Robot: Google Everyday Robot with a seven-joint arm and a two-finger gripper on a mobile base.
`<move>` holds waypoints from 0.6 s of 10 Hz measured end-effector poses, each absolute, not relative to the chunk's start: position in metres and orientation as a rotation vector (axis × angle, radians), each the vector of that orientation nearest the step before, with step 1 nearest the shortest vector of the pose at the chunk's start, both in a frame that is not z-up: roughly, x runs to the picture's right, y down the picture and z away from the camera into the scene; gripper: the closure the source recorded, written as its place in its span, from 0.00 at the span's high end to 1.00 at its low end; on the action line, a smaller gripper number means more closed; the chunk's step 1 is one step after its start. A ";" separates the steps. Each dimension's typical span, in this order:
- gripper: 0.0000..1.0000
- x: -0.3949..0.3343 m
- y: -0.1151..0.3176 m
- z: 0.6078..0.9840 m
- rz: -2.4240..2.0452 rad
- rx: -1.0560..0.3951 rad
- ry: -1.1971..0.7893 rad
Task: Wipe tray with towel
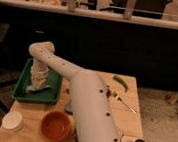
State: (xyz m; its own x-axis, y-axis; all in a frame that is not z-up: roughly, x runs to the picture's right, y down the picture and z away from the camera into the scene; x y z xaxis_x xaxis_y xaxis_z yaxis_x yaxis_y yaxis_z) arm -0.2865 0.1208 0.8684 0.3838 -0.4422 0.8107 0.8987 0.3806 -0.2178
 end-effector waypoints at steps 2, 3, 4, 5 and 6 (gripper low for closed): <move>0.00 -0.270 0.128 0.857 -0.951 -0.749 -0.754; 0.00 -0.255 0.131 0.854 -0.940 -0.761 -0.750; 0.00 -0.241 0.132 0.854 -0.925 -0.771 -0.740; 0.00 -0.226 0.133 0.856 -0.907 -0.788 -0.722; 0.00 -0.210 0.133 0.862 -0.892 -0.812 -0.692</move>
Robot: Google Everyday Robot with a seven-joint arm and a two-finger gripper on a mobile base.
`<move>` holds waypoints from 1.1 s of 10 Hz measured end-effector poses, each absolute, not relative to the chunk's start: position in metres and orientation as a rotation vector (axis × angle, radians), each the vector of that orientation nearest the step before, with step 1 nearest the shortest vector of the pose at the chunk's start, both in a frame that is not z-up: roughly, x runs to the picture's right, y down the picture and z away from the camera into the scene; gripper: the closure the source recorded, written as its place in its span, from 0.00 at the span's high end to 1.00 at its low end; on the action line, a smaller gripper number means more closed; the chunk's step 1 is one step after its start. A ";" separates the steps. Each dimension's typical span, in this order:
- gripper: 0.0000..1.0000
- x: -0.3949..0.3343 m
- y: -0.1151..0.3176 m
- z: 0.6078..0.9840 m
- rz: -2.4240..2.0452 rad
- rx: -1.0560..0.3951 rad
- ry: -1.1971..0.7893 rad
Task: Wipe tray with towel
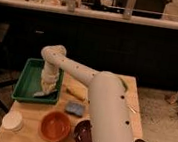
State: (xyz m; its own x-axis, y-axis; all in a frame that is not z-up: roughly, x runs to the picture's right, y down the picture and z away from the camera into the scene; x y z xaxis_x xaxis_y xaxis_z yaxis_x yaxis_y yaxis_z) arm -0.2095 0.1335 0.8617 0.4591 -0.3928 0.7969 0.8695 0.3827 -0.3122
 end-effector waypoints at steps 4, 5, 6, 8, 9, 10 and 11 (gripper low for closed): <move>0.00 -0.212 0.116 0.886 -0.890 -0.825 -0.644; 0.00 -0.222 0.111 0.890 -0.896 -0.817 -0.646; 0.00 -0.232 0.109 0.892 -0.905 -0.808 -0.654; 0.00 -0.251 0.111 0.888 -0.934 -0.793 -0.693; 0.00 -0.257 0.116 0.880 -0.947 -0.790 -0.721; 0.00 -0.260 0.121 0.874 -0.955 -0.785 -0.747; 0.00 -0.262 0.124 0.867 -0.963 -0.784 -0.767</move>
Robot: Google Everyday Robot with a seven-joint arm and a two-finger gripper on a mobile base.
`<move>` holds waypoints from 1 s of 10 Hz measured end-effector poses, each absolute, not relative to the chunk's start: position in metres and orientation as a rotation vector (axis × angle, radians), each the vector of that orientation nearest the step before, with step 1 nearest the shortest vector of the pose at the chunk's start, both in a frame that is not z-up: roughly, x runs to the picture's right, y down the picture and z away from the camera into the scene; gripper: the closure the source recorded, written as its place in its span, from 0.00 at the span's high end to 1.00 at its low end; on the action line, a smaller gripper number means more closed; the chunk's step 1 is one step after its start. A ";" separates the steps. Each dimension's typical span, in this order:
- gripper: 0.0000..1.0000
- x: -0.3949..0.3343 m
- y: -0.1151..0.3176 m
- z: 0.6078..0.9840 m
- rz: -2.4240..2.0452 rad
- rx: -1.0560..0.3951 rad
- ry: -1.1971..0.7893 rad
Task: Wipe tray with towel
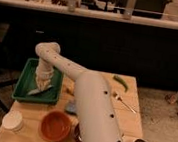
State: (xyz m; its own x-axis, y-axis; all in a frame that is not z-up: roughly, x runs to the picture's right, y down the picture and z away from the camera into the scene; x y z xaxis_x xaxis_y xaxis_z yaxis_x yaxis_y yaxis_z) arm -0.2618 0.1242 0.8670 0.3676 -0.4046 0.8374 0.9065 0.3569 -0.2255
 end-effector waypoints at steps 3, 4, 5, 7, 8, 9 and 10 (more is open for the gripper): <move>0.00 -0.265 0.136 0.845 -0.988 -0.783 -0.822; 0.00 -0.257 0.138 0.842 -0.983 -0.793 -0.821; 0.00 -0.247 0.140 0.842 -0.970 -0.803 -0.811; 0.00 -0.221 0.137 0.848 -0.925 -0.819 -0.774; 0.00 -0.214 0.134 0.851 -0.907 -0.825 -0.757; 0.00 -0.212 0.129 0.856 -0.890 -0.825 -0.745; 0.00 -0.209 0.125 0.859 -0.877 -0.826 -0.737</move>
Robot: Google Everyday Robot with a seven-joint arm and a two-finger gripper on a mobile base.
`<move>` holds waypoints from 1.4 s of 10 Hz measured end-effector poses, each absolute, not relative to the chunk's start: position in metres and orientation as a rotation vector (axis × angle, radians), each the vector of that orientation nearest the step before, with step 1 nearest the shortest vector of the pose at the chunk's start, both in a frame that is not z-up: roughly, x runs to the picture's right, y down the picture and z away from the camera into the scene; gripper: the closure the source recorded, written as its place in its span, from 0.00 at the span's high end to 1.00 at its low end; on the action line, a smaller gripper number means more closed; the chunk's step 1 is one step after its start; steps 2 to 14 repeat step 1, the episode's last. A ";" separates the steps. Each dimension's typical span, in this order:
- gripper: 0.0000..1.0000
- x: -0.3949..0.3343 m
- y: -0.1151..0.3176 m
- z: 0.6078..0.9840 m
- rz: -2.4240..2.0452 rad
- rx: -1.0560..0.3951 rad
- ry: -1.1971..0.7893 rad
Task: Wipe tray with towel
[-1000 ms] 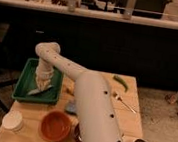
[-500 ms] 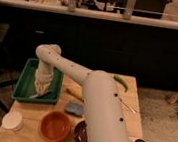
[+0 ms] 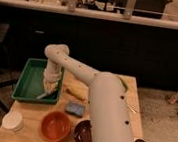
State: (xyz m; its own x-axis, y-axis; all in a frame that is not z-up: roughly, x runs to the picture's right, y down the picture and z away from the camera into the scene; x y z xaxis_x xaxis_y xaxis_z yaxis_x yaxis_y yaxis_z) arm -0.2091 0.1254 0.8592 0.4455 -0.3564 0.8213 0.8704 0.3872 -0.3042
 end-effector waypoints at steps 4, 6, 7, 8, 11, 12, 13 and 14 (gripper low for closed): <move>0.00 -0.207 0.121 0.864 -0.864 -0.827 -0.730; 0.00 -0.207 0.121 0.864 -0.864 -0.827 -0.730; 0.00 -0.207 0.121 0.864 -0.864 -0.827 -0.730; 0.00 -0.207 0.121 0.864 -0.864 -0.827 -0.730; 0.00 -0.207 0.121 0.864 -0.864 -0.827 -0.730; 0.00 -0.207 0.121 0.864 -0.864 -0.827 -0.730; 0.00 -0.207 0.121 0.864 -0.864 -0.827 -0.730; 0.00 -0.207 0.121 0.864 -0.864 -0.827 -0.730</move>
